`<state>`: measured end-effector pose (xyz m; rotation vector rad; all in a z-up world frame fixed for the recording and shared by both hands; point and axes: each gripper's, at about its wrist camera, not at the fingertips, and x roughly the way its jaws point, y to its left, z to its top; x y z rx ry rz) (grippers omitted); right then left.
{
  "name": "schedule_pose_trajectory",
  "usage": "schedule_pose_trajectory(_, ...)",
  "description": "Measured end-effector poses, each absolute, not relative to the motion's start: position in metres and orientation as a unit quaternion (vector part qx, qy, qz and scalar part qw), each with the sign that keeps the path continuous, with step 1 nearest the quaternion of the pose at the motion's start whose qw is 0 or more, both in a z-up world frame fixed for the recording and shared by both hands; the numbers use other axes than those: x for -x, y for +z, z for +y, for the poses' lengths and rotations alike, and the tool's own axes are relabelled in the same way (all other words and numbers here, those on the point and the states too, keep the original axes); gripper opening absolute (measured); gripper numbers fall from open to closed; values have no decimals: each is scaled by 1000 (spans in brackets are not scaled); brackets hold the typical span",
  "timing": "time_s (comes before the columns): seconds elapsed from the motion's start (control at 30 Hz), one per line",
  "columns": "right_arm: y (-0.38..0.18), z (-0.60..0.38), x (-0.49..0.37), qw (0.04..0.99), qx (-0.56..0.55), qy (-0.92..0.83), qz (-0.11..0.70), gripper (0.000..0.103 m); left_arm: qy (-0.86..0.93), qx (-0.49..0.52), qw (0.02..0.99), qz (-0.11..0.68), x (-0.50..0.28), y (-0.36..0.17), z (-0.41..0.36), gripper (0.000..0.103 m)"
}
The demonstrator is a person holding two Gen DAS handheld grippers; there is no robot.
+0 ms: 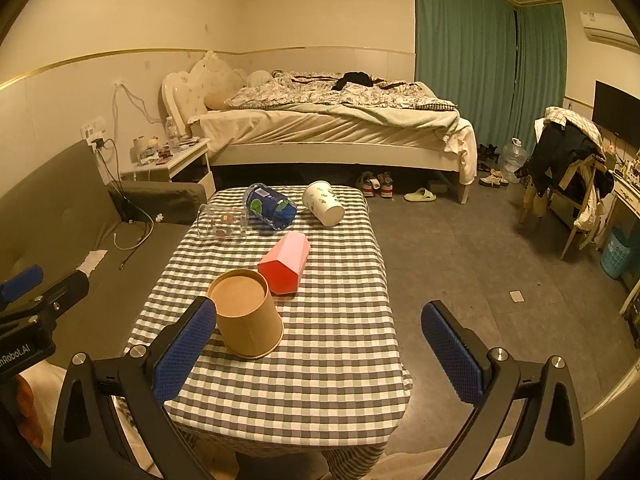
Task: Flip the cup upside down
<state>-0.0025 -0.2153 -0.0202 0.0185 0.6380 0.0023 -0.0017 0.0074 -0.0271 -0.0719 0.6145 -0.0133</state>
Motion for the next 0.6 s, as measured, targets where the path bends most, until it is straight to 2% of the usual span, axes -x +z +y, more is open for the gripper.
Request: schedule_pose_trajectory(0.6, -25, -212, 3, 948, -5, 2, 319, 103, -3, 34, 952, 305, 1, -27, 9, 101)
